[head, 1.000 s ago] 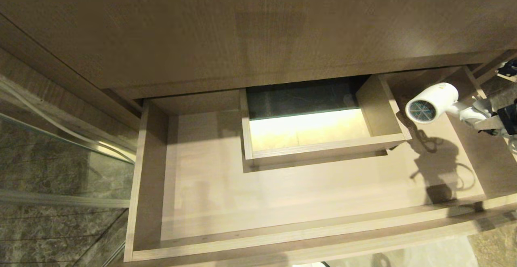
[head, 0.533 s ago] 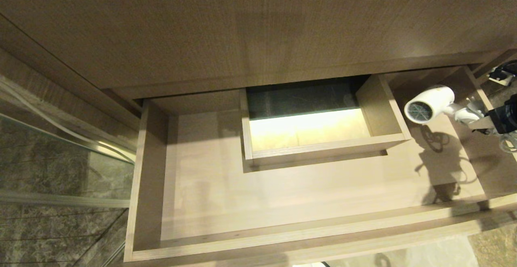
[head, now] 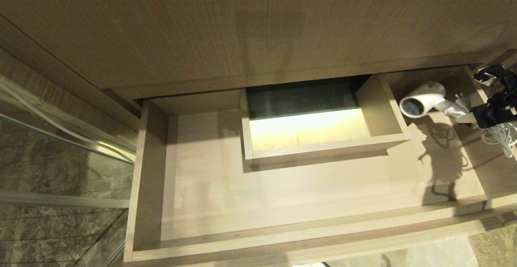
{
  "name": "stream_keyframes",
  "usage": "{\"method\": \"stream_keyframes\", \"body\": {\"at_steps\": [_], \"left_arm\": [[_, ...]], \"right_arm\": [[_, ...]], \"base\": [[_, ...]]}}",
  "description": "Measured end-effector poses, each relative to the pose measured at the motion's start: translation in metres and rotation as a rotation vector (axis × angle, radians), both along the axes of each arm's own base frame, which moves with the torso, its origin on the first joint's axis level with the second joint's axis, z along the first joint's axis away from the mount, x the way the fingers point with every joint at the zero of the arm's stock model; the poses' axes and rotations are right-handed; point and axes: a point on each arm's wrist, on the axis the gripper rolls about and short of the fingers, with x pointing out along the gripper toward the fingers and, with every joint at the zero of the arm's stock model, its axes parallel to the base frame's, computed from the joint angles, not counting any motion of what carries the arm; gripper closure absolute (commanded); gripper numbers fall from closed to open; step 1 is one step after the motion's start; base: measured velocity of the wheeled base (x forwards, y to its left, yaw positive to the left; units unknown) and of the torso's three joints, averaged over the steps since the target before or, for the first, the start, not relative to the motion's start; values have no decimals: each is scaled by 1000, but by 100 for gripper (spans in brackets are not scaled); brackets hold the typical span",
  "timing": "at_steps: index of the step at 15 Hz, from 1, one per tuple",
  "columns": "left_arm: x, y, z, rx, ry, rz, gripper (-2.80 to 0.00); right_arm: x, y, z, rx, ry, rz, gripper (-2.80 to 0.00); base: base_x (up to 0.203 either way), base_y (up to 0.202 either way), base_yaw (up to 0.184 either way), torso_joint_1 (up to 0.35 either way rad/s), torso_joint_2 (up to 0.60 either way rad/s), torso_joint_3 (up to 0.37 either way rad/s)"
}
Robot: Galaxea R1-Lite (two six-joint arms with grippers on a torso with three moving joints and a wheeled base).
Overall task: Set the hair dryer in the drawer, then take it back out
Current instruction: Put it into the drawer
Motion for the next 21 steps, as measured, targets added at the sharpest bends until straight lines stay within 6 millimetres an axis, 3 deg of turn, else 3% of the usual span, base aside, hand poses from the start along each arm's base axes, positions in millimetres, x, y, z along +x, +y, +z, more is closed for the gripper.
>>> {"method": "stream_keyframes", "body": {"at_steps": [5,14,20,21], "left_arm": [[0,0,0,0,0,0,0],[0,0,0,0,-1,0,0],[0,0,0,0,0,0,0],[0,0,0,0,0,0,0]], "right_arm": [[22,-5,-26,-1,-1,14,0],[61,7,-66,-6,-28,82,0],[72,9,-81,-2,-30,105,0],[73,8,-82,-2,-31,105,-280]], "base": [[0,0,0,0,0,0],[0,0,0,0,0,0],[0,0,0,0,0,0],[0,0,0,0,0,0]]}}
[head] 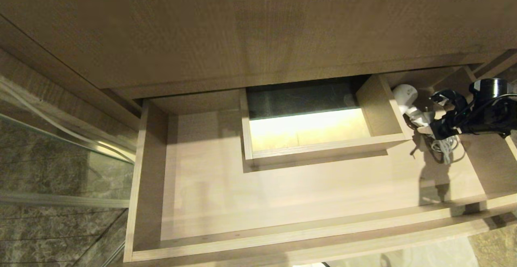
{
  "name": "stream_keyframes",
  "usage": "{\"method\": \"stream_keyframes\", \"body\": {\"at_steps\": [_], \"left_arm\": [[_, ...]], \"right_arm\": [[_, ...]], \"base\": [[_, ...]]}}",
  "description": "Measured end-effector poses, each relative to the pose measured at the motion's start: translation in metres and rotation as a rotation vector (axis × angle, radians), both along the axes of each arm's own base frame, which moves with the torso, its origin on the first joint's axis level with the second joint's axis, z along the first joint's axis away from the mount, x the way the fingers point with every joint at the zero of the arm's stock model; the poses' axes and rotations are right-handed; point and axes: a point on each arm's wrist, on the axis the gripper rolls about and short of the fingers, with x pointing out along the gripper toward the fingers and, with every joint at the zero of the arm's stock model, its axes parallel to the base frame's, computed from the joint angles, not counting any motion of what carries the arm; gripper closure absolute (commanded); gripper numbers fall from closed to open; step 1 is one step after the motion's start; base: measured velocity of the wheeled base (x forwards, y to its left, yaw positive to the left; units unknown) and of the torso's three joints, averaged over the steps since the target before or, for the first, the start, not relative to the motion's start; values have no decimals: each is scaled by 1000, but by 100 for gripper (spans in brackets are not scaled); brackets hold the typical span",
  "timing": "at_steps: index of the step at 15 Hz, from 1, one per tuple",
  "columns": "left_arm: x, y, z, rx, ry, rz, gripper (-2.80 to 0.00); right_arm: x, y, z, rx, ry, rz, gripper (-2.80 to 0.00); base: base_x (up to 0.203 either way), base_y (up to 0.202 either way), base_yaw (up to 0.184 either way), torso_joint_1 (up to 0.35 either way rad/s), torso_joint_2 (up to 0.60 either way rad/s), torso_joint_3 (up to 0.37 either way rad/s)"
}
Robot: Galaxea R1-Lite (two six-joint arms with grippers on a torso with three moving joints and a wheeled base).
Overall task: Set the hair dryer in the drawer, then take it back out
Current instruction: Put it into the drawer
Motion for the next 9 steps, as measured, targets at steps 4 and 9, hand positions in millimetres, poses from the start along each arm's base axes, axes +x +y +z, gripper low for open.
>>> {"method": "stream_keyframes", "body": {"at_steps": [4,9], "left_arm": [[0,0,0,0,0,0,0],[0,0,0,0,0,0,0]], "right_arm": [[0,0,6,-10,-22,6,-280],[-19,-2,40,-34,-78,-18,-280]], "base": [[0,0,0,0,0,0],[0,0,0,0,0,0]]}}
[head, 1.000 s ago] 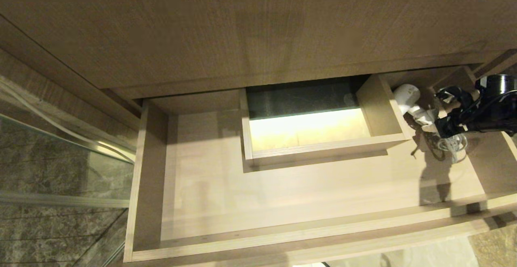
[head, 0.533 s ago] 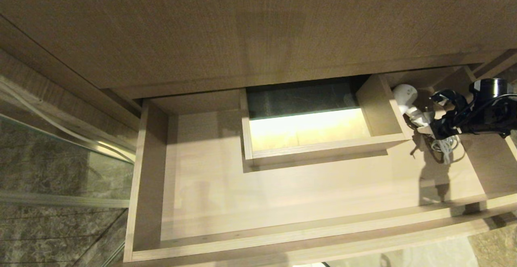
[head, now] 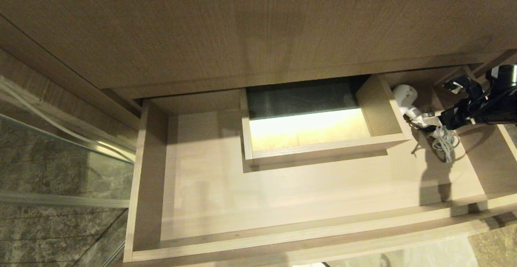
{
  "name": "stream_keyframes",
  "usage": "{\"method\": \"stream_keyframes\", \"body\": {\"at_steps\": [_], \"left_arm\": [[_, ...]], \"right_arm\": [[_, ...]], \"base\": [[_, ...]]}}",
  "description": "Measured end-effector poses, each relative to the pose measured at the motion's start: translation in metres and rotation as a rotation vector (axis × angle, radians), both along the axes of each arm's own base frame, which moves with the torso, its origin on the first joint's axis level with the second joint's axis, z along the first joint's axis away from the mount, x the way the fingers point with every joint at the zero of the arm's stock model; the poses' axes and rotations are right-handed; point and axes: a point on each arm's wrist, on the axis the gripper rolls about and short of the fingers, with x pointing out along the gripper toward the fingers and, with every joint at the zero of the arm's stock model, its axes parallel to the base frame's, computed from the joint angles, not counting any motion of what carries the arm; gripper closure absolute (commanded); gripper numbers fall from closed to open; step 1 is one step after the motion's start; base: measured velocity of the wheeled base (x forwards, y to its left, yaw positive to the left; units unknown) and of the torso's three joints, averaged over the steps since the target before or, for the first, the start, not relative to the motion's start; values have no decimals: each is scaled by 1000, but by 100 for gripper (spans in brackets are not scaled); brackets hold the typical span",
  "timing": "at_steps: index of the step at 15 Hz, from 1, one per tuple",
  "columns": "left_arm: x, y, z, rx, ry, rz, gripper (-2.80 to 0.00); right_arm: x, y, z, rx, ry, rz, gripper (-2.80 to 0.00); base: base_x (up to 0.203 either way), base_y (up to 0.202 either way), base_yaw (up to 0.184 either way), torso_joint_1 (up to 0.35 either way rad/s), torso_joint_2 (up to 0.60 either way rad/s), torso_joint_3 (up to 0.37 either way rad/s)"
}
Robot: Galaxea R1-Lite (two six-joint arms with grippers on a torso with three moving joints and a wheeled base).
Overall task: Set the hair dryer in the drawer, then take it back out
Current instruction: Put it into the drawer, then close the drawer
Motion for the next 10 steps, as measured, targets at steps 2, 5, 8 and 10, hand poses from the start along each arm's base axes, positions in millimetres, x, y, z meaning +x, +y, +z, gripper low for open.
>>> {"method": "stream_keyframes", "body": {"at_steps": [2,5,8,10], "left_arm": [[0,0,0,0,0,0,0],[0,0,0,0,0,0,0],[0,0,0,0,0,0,0],[0,0,0,0,0,0,0]], "right_arm": [[-19,3,18,-1,-12,-18,-280],[-58,14,46,9,-11,-39,0],[-105,34,67,15,6,-46,0],[-140,50,73,23,32,-46,0]], "base": [[0,0,0,0,0,0],[0,0,0,0,0,0],[0,0,0,0,0,0],[0,0,0,0,0,0]]}}
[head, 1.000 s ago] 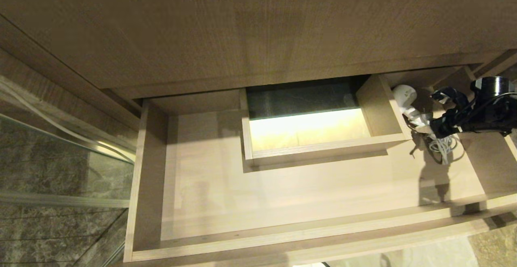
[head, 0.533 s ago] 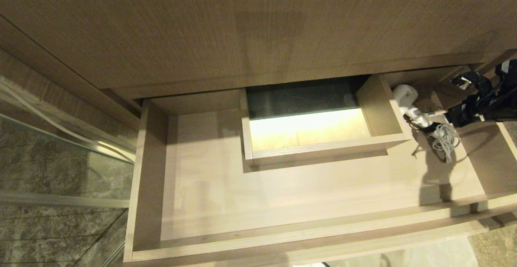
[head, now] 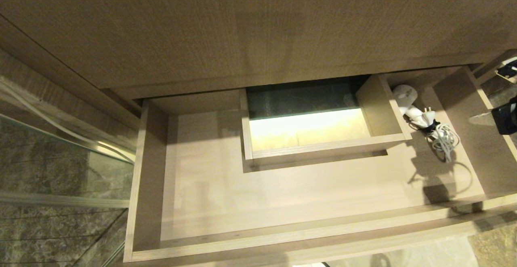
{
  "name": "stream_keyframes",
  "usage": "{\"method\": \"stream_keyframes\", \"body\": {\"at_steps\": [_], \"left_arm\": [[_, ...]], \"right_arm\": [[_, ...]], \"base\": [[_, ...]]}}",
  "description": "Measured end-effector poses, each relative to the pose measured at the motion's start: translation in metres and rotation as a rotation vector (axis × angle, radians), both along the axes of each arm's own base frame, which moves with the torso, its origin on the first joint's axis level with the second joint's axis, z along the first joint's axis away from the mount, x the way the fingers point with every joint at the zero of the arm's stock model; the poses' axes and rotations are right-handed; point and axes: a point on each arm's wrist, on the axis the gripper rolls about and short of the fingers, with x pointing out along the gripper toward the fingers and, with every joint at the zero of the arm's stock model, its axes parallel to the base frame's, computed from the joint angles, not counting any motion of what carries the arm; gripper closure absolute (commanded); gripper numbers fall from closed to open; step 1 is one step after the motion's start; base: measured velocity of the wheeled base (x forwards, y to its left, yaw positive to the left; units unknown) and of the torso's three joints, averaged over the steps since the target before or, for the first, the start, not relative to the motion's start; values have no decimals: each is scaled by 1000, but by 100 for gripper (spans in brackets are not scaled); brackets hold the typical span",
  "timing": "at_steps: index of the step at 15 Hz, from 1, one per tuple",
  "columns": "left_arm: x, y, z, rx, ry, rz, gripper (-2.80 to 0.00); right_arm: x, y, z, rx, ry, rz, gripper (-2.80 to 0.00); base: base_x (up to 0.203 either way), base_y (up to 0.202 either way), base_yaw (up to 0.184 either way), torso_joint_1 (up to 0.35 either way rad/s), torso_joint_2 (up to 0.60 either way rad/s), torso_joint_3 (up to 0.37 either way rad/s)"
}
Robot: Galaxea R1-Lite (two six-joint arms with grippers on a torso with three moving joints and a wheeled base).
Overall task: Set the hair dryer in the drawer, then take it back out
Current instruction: Close the drawer
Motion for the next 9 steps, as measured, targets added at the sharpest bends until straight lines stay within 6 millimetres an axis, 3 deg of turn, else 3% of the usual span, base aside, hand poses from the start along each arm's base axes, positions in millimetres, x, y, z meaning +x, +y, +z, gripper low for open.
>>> {"method": "stream_keyframes", "body": {"at_steps": [3,5,7,9], "left_arm": [[0,0,0,0,0,0,0],[0,0,0,0,0,0,0],[0,0,0,0,0,0,0],[0,0,0,0,0,0,0]], "right_arm": [[-56,25,-7,6,75,-35,0],[-91,39,-30,-15,194,-118,0],[-115,47,-52,-70,309,-228,0],[-125,49,-65,-99,374,-284,0]], "base": [[0,0,0,0,0,0],[0,0,0,0,0,0],[0,0,0,0,0,0],[0,0,0,0,0,0]]}}
